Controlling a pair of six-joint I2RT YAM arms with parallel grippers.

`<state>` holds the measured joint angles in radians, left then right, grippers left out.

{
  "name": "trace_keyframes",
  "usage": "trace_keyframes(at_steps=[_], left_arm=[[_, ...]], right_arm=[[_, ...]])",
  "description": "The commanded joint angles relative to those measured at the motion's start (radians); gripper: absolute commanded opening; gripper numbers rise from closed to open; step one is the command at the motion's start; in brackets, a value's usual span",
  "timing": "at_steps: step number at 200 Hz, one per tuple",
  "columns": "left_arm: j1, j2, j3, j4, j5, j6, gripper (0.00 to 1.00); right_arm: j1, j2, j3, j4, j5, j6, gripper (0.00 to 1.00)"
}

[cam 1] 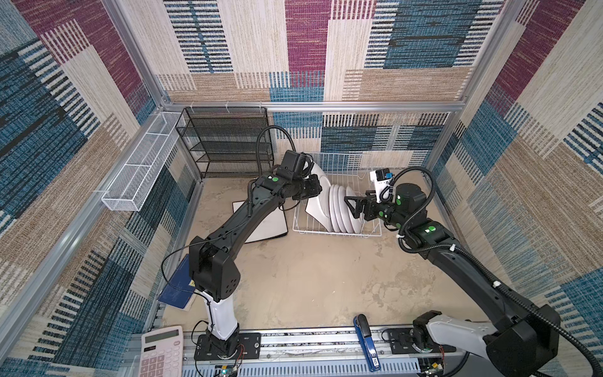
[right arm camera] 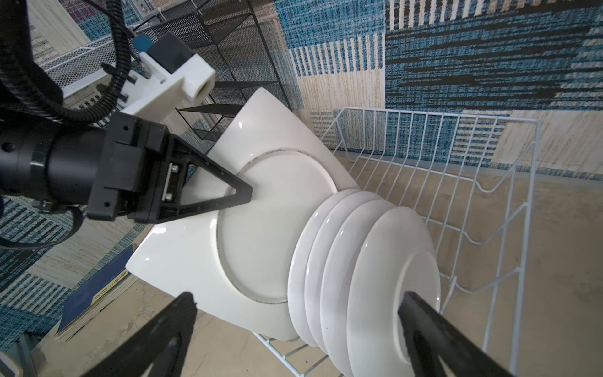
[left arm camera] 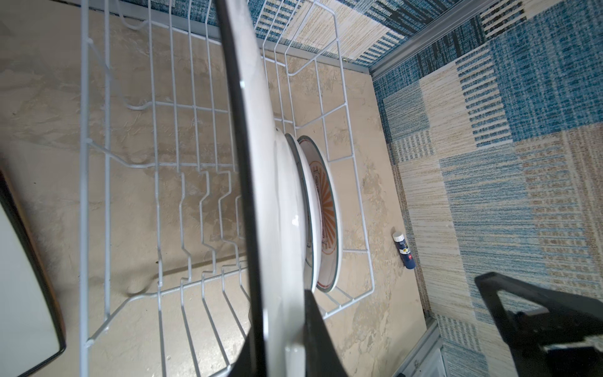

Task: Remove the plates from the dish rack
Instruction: 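Close the left gripper on the white square plate's rim, then lift the plate toward the right gripper while the right gripper reaches to it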

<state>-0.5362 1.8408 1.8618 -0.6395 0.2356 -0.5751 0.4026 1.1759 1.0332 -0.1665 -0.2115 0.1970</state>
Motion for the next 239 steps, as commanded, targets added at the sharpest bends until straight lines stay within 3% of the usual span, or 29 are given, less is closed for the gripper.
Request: trace_keyframes(at_steps=[1,76,173,206,239], left_arm=[[0.002,-0.028,0.017,0.063,-0.027,0.052,0.0],[0.007,-0.06,0.042,0.045,-0.03,0.088,0.0],[0.022,-0.124,0.093,-0.023,-0.144,0.219,0.0],[0.025,-0.169,0.075,0.003,-0.189,0.346,0.0],[0.025,-0.276,-0.043,0.126,-0.156,0.573,0.0]], right_arm=[[0.0,-0.004,0.0,0.053,0.013,0.01,0.99],[0.0,0.0,0.012,0.066,0.005,0.02,0.99],[0.001,0.072,0.086,0.038,-0.042,0.076,0.99],[-0.001,0.098,0.128,0.005,-0.067,0.115,0.99],[-0.024,0.137,0.181,-0.049,-0.126,0.177,0.99]])
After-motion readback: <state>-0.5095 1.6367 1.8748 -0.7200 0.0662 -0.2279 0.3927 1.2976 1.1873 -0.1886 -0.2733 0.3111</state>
